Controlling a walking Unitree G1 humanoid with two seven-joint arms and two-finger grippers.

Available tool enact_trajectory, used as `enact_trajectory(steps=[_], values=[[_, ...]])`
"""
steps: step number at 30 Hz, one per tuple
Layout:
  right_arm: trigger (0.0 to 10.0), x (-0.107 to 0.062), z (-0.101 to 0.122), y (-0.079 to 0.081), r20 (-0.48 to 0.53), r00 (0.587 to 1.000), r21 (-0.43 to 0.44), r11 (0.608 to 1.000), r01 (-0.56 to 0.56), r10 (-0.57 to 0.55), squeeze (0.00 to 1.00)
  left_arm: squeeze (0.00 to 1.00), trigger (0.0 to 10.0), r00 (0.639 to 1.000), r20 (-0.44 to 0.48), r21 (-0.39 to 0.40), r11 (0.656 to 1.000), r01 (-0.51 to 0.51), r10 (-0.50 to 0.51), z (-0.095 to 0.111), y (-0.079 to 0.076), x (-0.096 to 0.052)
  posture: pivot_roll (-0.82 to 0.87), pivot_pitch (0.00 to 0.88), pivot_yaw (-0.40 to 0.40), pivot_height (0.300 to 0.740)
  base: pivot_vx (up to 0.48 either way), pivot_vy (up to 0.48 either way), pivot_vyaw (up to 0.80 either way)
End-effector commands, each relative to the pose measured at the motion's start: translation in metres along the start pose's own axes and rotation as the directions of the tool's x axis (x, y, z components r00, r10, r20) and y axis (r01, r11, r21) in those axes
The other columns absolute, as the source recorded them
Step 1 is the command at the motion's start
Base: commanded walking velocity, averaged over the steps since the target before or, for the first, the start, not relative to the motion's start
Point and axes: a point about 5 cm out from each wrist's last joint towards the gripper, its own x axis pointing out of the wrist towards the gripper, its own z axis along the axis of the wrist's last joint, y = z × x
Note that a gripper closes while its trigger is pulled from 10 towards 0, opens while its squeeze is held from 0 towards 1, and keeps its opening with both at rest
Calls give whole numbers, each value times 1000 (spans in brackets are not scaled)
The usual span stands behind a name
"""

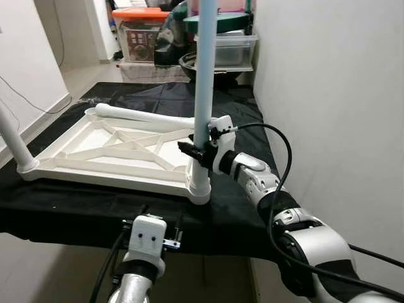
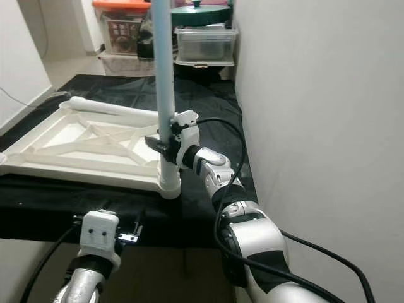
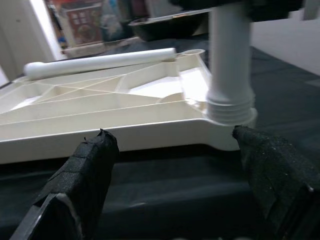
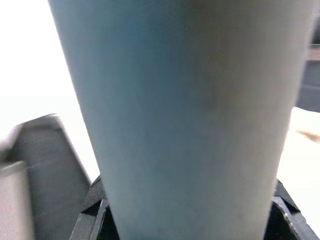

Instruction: Building children table

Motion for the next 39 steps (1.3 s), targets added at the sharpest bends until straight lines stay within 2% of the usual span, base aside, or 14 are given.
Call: enact_trajectory(steps=[1,3,6,13,14,16,17,22,23,25,28,31,33,39], values=[[0,-18,-12,-34,2,841,106,836,538,-542,0,0,10000,1000,-14,10,1000,5,-5,-3,2,-1,65,0,5,740,0,0,0],[0,-31,-19,-43,-2,679,145,672,726,-734,0,0,10000,1000,-14,14,1000,7,-7,-3,2,-1,76,0,3,740,0,0,0],[0,-36,-27,-42,-35,608,178,594,785,-793,0,0,10000,1000,-14,16,1000,7,-7,-4,3,0,81,0,-2,740,0,0,0],[0,-31,-32,-32,-68,568,199,546,814,-821,0,0,10000,1000,-11,19,1000,7,-7,-3,2,0,78,0,-3,740,0,0,0],[8745,-26,-22,-27,-6,603,200,590,783,-798,0,0,10000,1000,-13,16,1000,9,-9,-3,1,0,71,0,0,740,0,0,0],[10000,-21,-15,-22,41,641,207,634,745,-767,204,0,10000,1000,-14,14,1000,11,-11,-3,1,0,71,0,0,740,0,0,0],[10000,-20,-14,-21,47,646,209,639,740,-762,1000,0,10000,1000,-14,14,1000,11,-11,-3,1,0,71,0,0,740,0,0,0],[10000,-18,-4,-18,124,693,188,702,686,-710,1000,0,10000,1000,-13,13,1000,11,-10,-3,0,1,58,0,-7,740,0,0,0],[10000,-18,-2,-19,136,716,197,727,658,-685,0,0,10000,1000,-13,11,1000,10,-10,-4,0,1,41,0,-4,740,0,0,0],[10000,-13,-1,-17,150,837,240,840,486,-527,0,0,10000,1000,-13,10,1000,14,-14,-4,0,2,41,0,-4,740,0,0,0],[10000,-13,-2,-16,152,856,236,859,454,-494,0,0,10000,1000,-13,10,1000,15,-15,-4,0,2,41,0,-4,740,0,0,0],[10000,-16,-3,-15,157,973,248,960,130,-172,0,0,10000,1000,-13,12,1000,12,-12,-4,1,2,43,0,-2,740,0,0,0],[10000,-16,-3,-15,157,973,248,960,130,-172,0,0,10000,1000,-13,12,1000,12,-12,-4,1,2,43,0,-2,740,0,0,0],[10000,-23,4,-3,103,933,147,922,-357,344,0,0,10000,1000,-12,12,1000,13,-13,-4,1,2,48,0,1,740,0,0,0]])
